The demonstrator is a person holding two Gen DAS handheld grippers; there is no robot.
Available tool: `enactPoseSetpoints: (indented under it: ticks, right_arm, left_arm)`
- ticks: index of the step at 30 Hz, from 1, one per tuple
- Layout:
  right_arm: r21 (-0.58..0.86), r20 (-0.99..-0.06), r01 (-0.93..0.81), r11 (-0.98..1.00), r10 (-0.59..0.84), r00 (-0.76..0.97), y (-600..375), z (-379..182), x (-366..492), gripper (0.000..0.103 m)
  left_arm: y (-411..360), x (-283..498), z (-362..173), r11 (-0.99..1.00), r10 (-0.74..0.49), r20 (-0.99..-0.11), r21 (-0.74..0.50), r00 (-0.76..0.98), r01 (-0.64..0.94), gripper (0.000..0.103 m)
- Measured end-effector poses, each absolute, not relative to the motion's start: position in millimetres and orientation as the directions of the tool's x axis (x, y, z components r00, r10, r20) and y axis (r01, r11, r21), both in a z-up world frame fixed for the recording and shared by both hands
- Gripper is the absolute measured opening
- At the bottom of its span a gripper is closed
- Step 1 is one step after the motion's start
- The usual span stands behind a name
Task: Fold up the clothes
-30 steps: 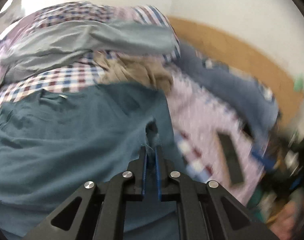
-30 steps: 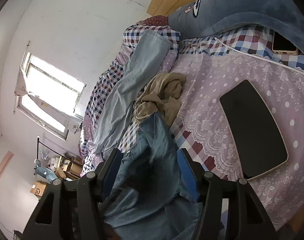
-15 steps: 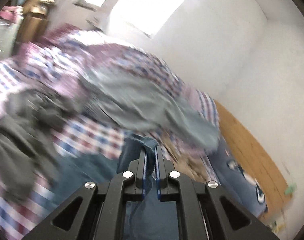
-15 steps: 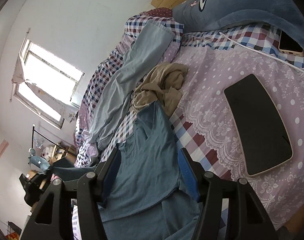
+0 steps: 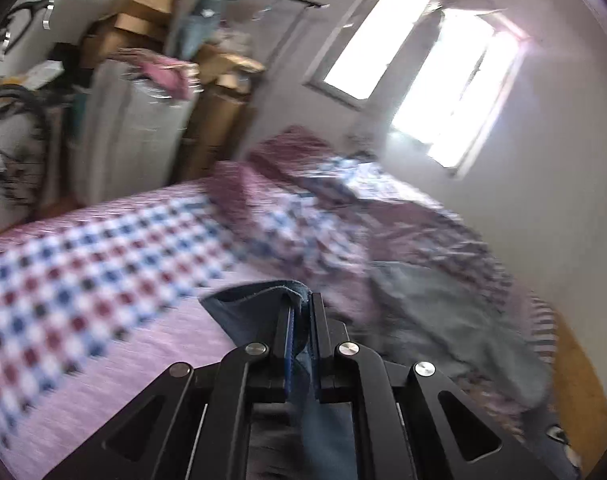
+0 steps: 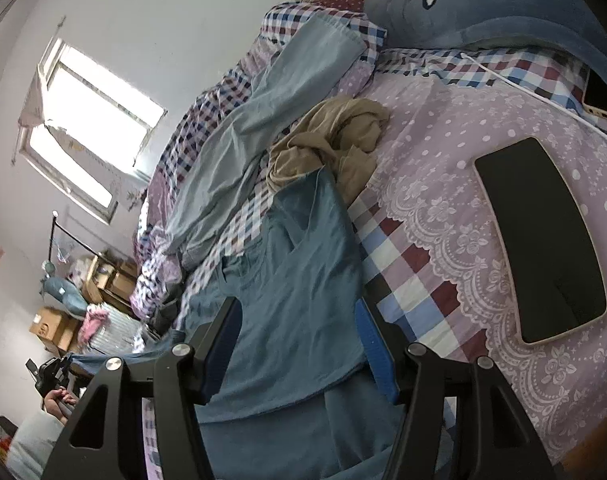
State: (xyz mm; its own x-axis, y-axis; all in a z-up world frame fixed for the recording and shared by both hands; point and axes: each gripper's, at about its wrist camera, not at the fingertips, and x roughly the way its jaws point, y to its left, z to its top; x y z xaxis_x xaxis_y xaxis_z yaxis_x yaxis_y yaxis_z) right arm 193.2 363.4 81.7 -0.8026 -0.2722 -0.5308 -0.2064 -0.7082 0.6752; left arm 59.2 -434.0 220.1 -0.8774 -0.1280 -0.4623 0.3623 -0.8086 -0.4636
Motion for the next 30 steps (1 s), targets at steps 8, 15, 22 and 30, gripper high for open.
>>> enactPoseSetpoints:
  ticks: [8, 15, 22, 30]
  right_arm:
    - [0.631, -0.569, -0.201, -0.749, -0.271, -0.776, 352.3, 79.0, 184.9, 0.063]
    - [0.544, -0.599, -0.183, -0.819, -0.226, -0.768, 341.1, 85.8, 179.5, 0.063]
    - [0.194, -0.663, -0.064, -0.979, -0.082, -0.744, 325.5, 107.2, 188.3, 0.063]
    - [-0.244, -0.752, 0.110, -0.964, 0.116, -0.649, 287.7, 65.7, 201.1, 0.052]
  left_arm:
    - [-489.2, 101.2, 199.0, -0.702, -0.259, -0.463, -0.512, -0.848, 0.494, 0.068]
    - [-407.5, 104.9, 188.4, -0.803, -0.037, -0.451, -0.518, -0.892, 0.295, 0.076]
    - [-231.1, 95.6, 130.6, -0.831, 0.363, -0.484, -0.555, -0.796, -0.041, 0.077]
    - [-52.4, 125.4, 71.3, -0.764, 0.626, -0.521, -0.557, -0.580, -0.324, 0.077]
